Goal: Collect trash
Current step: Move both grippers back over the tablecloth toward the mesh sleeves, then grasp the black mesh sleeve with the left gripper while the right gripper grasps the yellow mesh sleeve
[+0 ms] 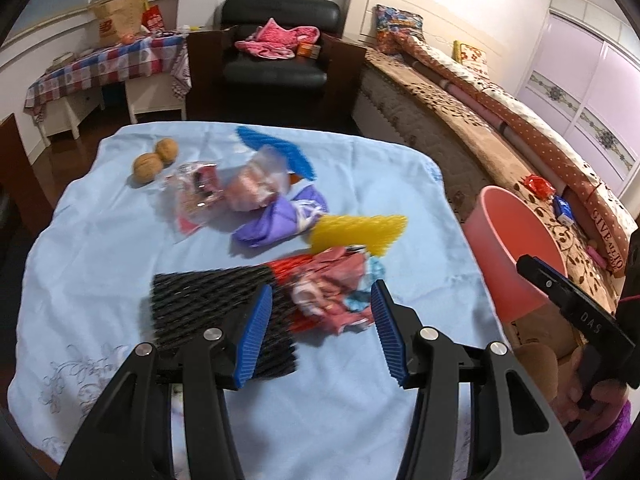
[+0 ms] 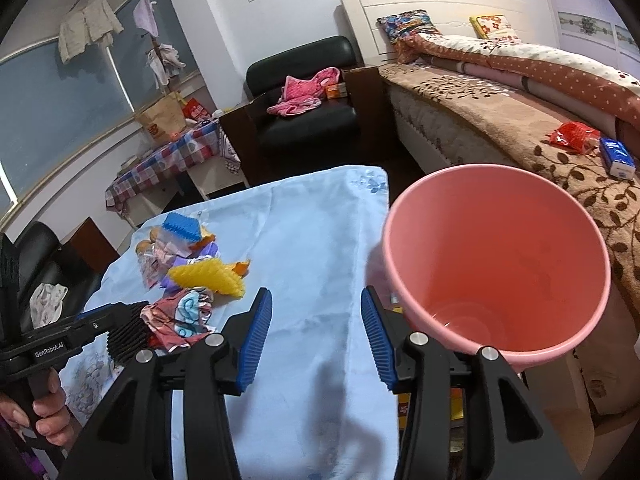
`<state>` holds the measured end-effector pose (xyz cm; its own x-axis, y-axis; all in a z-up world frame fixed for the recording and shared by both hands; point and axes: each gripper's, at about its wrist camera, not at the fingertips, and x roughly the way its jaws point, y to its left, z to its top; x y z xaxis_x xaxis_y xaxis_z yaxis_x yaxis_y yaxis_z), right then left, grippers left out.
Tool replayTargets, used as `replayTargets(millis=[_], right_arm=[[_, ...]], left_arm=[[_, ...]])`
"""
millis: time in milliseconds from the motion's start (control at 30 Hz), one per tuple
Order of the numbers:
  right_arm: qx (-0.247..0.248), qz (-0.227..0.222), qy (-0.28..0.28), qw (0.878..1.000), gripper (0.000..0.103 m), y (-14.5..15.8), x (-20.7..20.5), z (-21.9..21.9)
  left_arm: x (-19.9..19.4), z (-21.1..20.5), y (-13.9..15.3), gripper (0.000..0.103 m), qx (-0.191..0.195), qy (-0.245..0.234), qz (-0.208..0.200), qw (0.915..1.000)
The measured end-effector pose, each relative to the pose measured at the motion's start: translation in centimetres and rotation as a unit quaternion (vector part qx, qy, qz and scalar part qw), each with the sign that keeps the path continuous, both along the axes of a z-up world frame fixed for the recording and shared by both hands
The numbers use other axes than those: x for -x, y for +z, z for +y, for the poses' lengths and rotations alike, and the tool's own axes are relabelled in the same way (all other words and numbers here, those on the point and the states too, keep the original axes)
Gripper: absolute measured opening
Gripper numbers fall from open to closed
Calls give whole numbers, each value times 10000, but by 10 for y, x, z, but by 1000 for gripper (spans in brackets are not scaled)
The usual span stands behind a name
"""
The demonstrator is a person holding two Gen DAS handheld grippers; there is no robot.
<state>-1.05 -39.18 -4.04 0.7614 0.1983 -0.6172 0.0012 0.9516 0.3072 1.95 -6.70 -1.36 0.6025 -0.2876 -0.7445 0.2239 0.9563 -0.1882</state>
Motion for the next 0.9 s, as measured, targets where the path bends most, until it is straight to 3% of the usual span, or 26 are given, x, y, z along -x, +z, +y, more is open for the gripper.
replayTargets(millis=[467,900], right_arm=[[13,157,579,9982,50,-11,-9,35],[81,247,973,9949,54,-16,-16,58]], left_arm=[[21,49,-15,52,-510,317,41,9982],[6,76,-31,52,-338,547,250,9976]])
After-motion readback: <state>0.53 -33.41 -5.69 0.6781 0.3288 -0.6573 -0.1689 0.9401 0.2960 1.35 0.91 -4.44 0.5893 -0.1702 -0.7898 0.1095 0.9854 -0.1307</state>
